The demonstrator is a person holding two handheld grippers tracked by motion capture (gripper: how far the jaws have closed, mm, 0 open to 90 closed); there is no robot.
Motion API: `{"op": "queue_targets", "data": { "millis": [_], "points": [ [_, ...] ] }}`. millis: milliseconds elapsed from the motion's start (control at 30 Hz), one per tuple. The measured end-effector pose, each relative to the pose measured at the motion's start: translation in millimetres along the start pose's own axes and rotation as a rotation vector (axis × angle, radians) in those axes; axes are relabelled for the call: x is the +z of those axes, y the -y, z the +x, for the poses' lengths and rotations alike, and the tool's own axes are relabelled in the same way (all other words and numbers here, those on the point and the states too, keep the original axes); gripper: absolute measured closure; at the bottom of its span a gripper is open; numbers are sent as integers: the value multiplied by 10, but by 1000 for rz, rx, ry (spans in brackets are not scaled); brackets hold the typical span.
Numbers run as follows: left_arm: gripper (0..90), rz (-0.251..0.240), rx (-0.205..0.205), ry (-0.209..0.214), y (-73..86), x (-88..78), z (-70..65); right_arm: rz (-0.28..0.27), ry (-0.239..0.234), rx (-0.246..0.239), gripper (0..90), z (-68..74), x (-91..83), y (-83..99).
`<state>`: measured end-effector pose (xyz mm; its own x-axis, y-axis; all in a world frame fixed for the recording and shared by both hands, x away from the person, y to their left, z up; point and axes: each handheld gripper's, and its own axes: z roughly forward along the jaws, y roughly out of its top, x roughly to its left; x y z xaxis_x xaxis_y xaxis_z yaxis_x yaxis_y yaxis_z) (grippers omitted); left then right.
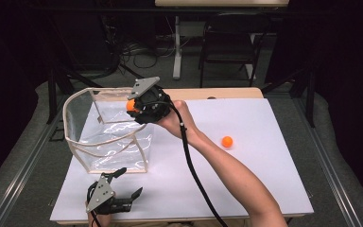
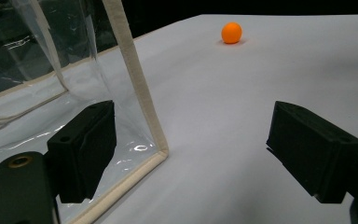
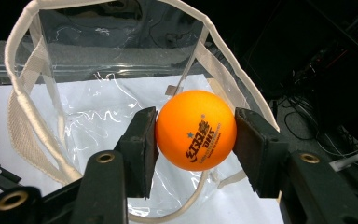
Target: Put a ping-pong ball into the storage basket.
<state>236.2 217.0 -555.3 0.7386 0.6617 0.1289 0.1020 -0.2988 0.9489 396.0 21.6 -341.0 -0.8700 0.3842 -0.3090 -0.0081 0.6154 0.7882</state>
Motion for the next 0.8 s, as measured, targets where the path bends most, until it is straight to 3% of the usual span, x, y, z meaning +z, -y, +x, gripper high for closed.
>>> {"op": "queue_targets", "data": {
  "millis": [800],
  "points": [
    [157,-1,-1,0,-1,-4,-2,71,-29,4,508,3,212,-69]
  ]
}}
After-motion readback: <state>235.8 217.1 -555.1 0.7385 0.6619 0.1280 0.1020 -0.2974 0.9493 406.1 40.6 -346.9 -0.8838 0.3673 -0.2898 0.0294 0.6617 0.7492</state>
